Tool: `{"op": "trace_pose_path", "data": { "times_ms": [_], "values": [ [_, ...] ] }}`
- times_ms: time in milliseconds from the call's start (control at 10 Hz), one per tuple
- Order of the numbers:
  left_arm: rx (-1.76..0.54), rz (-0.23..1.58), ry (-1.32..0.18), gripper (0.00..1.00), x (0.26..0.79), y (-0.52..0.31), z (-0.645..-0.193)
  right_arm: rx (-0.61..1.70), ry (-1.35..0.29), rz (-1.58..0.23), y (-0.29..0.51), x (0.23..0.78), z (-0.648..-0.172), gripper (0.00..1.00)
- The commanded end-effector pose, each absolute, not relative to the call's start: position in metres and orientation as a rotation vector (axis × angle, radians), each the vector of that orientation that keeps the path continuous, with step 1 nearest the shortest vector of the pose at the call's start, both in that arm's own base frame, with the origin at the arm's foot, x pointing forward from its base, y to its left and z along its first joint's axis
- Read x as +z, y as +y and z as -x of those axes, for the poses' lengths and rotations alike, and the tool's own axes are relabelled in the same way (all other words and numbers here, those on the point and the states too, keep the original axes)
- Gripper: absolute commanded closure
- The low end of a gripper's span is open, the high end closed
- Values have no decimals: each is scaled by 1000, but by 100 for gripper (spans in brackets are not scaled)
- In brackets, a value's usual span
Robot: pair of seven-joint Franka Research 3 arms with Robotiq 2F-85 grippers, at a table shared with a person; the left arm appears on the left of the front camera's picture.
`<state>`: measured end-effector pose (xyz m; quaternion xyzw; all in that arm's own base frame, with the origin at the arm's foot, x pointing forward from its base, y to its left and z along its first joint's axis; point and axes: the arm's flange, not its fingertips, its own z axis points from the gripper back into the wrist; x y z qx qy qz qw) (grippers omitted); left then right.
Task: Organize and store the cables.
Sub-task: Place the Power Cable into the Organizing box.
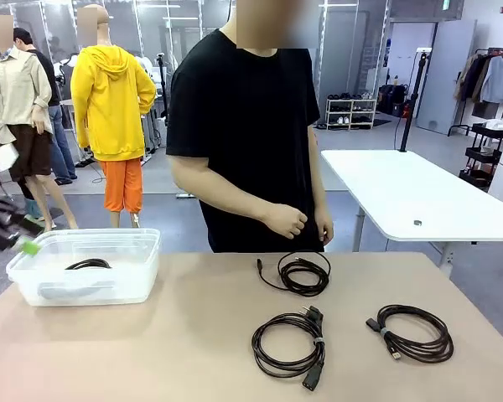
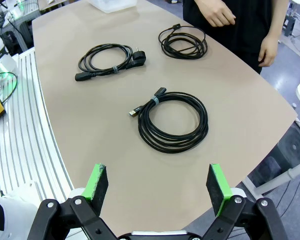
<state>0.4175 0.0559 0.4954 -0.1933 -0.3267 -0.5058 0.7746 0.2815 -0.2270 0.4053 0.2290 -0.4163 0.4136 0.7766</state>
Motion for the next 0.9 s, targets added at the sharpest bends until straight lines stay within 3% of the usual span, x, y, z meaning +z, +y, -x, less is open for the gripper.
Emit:
{"op": "trace_pose_path", "data": {
  "times_ms": [0, 300, 600, 700, 800],
  "values": [
    [-1131, 450, -873, 2, 462, 78, -385, 906, -926, -491, -228, 404, -282, 0],
    [-1196, 419, -926, 2, 420, 121, -360, 906, -926, -491, -228, 404, -282, 0],
    [-1243, 549, -959, 2, 395, 147, -378, 906, -926, -491, -228, 404, -282, 0],
    [-1196, 436, -919, 2, 407, 132, -351, 906, -926, -491, -228, 404, -282, 0],
    [-1196, 436, -919, 2, 407, 132, -351, 906, -926, -491, -228, 404, -282, 0]
  ]
}}
